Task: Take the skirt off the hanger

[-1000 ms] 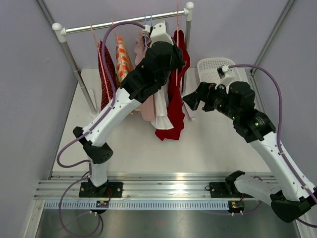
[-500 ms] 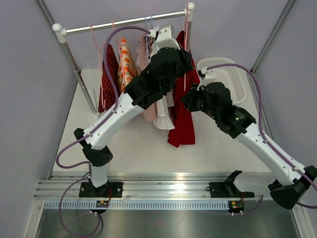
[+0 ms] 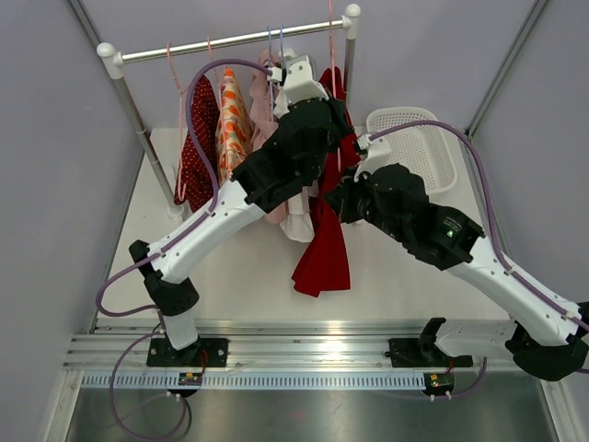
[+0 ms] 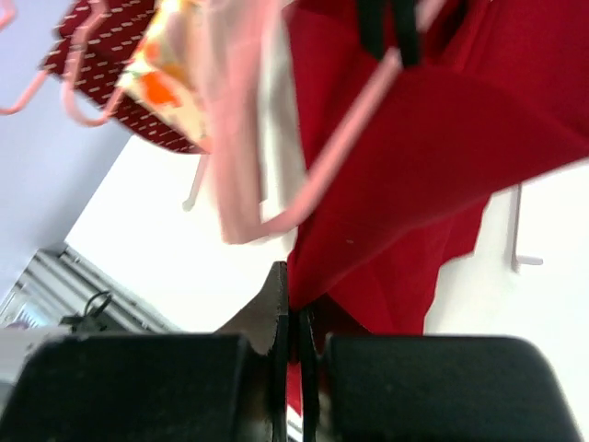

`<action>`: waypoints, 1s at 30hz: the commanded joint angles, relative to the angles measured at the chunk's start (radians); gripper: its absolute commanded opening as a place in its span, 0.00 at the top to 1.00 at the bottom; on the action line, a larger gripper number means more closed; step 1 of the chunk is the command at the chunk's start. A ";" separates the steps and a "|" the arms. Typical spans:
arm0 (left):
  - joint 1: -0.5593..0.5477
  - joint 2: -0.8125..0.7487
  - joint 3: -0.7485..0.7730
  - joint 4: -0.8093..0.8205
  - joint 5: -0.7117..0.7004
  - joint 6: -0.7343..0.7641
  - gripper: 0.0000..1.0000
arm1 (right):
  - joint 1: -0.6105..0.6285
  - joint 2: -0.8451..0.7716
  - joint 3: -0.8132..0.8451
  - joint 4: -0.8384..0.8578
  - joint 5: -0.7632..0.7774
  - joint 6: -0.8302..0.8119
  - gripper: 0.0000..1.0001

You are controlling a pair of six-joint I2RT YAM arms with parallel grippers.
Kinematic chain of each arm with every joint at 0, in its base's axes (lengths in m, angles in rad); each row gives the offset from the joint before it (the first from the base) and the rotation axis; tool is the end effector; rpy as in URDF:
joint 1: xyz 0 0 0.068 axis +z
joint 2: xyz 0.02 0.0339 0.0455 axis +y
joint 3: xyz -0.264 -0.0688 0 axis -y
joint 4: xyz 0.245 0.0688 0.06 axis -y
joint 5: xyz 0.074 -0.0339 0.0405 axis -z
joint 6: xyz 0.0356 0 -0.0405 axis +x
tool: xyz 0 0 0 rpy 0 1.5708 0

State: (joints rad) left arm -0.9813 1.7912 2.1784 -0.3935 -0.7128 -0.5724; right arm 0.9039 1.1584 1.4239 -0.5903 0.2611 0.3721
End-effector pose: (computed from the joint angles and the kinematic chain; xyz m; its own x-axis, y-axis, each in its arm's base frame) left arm 0.2322 -0.3053 0.5185 -0.1466 -0.5178 -0.8428 0.2211 0.8133 -0.5382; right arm 0.1542 0.1810 0.4430 -0.4049 0.0536 -0.9128 -0.4944 0.8269 0.2678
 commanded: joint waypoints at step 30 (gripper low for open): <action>0.239 0.060 0.231 0.088 -0.005 0.316 1.00 | 0.734 -0.057 0.112 -0.402 0.739 0.370 1.00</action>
State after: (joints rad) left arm -0.9073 1.8893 2.3363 -0.3729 -0.7795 -0.4423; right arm 1.5291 1.2346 1.5837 -0.8684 1.0019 0.6109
